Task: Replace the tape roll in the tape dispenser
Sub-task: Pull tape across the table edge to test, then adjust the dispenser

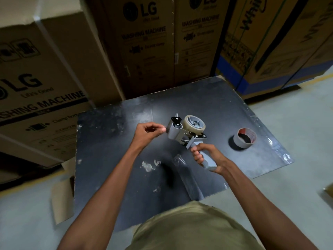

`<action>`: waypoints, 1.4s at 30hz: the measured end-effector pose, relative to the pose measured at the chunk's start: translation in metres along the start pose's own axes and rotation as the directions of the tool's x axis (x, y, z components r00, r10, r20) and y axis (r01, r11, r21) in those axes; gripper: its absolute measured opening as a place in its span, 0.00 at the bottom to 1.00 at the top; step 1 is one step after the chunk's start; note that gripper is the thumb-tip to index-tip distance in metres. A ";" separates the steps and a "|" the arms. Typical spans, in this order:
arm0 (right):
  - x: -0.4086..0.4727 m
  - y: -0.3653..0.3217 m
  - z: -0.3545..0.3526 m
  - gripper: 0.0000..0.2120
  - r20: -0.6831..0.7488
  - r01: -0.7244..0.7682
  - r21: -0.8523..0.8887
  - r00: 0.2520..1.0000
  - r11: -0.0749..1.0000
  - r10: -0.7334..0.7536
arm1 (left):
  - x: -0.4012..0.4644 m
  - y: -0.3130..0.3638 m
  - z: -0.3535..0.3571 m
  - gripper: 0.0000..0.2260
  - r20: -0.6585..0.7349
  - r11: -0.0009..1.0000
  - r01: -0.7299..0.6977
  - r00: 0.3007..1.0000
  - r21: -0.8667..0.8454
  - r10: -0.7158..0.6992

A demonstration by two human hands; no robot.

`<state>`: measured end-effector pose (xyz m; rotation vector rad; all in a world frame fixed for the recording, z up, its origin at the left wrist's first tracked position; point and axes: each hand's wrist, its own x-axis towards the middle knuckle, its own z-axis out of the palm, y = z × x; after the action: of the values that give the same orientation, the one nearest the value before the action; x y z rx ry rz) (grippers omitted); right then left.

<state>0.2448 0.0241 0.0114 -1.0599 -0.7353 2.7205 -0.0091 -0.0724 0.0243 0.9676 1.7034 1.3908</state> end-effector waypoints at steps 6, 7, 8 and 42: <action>0.012 -0.022 -0.008 0.02 -0.001 -0.047 -0.024 0.999 0.999 0.047 | 0.023 0.005 -0.002 0.03 0.057 0.993 -0.030 0.998 0.115 0.023; 0.014 -0.023 -0.010 0.03 0.007 -0.055 -0.021 0.998 0.998 0.056 | 0.025 0.005 -0.002 0.03 0.063 0.992 -0.033 0.998 0.120 0.026; 0.016 -0.025 -0.012 0.06 0.026 -0.063 -0.018 0.998 0.998 0.064 | 0.027 0.003 -0.003 0.03 0.069 0.992 -0.037 0.997 0.124 0.029; 0.029 -0.052 -0.047 0.24 0.181 -0.350 -0.244 0.900 0.904 0.397 | 0.033 -0.008 -0.015 0.10 0.354 0.961 0.268 0.907 -0.069 -0.228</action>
<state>0.2516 0.0964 -0.0110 -1.0333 -0.9544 3.1967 -0.0387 -0.0507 0.0161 0.8371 1.4116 1.0693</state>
